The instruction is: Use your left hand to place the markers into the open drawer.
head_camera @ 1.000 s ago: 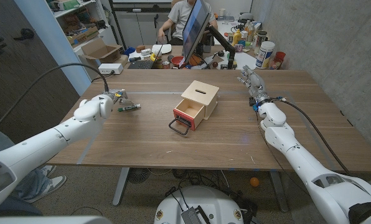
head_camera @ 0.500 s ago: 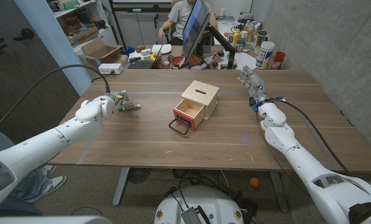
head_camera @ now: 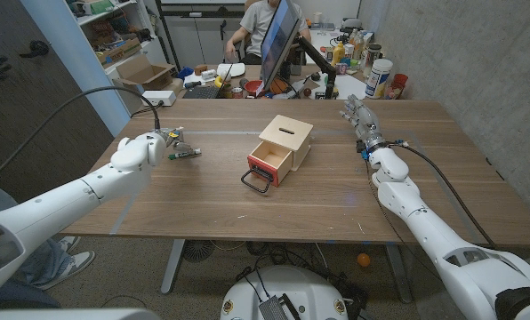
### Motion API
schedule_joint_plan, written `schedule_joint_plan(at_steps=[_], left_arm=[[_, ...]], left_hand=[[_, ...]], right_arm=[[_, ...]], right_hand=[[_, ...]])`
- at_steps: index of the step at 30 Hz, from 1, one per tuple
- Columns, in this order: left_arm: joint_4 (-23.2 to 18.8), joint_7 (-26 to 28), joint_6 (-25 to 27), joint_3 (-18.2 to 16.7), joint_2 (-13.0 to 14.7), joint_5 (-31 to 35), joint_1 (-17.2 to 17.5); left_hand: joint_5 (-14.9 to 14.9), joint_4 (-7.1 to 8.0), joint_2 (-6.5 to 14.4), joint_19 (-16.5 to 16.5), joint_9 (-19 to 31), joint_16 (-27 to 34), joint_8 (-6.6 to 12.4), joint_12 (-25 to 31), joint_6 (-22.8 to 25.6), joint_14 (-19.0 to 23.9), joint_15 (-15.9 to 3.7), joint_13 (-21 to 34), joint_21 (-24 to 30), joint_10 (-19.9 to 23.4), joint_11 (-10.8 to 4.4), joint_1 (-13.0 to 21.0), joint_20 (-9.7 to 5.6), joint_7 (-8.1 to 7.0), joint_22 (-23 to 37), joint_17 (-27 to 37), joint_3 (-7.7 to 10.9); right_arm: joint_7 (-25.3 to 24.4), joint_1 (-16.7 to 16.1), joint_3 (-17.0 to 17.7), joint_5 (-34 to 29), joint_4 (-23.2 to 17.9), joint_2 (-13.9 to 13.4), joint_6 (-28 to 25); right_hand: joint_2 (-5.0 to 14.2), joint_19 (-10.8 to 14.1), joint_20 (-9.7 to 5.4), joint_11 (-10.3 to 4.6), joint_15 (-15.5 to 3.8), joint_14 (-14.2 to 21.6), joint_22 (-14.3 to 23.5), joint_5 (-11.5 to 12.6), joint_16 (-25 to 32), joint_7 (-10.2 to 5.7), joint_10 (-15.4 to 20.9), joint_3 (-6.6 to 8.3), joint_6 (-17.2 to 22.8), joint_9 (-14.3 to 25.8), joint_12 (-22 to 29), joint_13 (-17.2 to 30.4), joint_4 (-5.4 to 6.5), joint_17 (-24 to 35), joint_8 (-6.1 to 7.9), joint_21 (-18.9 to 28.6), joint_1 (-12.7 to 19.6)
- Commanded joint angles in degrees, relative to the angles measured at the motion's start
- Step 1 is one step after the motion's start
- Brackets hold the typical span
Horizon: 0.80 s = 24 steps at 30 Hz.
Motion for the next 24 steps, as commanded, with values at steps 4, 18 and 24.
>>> schedule_joint_plan(at_steps=[4,18,24], left_arm=[[-1.44,-1.92,1.48,0.97,-0.02,4.12,-0.09],[-1.52,-2.55,2.65,1.92,-0.45,7.59,0.74],[-0.70,-2.69,2.65,2.21,-1.11,8.79,0.92]], left_hand=[[0.16,-0.02,0.08,-0.33,0.19,0.08,0.34,0.18,0.60,-0.11,0.29,0.14,0.23,0.57,0.18,0.71,0.08,-0.11,0.27,0.10,-0.04],[0.15,-0.04,0.18,-0.44,0.20,0.10,0.22,0.21,0.93,-0.02,0.39,0.13,0.21,0.71,0.05,0.99,0.09,-0.25,0.27,0.10,-0.07],[0.13,-0.03,0.23,-0.46,0.20,0.11,0.14,0.25,1.02,0.04,0.37,0.12,0.21,0.83,-0.04,1.10,0.10,-0.33,0.27,0.10,-0.09]], right_arm=[[0.92,0.02,0.48,0.57,0.91,0.40,0.89],[0.94,-1.05,0.79,0.90,-0.13,-0.06,0.56],[0.94,-1.45,0.83,0.99,-0.34,-0.25,0.25]], right_hand=[[-0.16,0.30,0.34,-0.15,-0.09,0.33,0.26,0.40,-0.03,-0.14,0.34,0.21,0.54,0.14,0.34,0.23,-0.22,0.13,0.28,0.02,-0.33],[-0.19,0.25,0.39,-0.12,-0.04,0.36,0.26,0.41,-0.04,-0.12,0.35,0.17,0.52,0.14,0.32,0.23,-0.24,0.12,0.25,0.02,-0.35],[-0.19,0.22,0.41,-0.12,-0.03,0.32,0.26,0.41,-0.06,-0.17,0.34,0.15,0.53,0.14,0.31,0.23,-0.24,0.12,0.25,0.01,-0.38]])
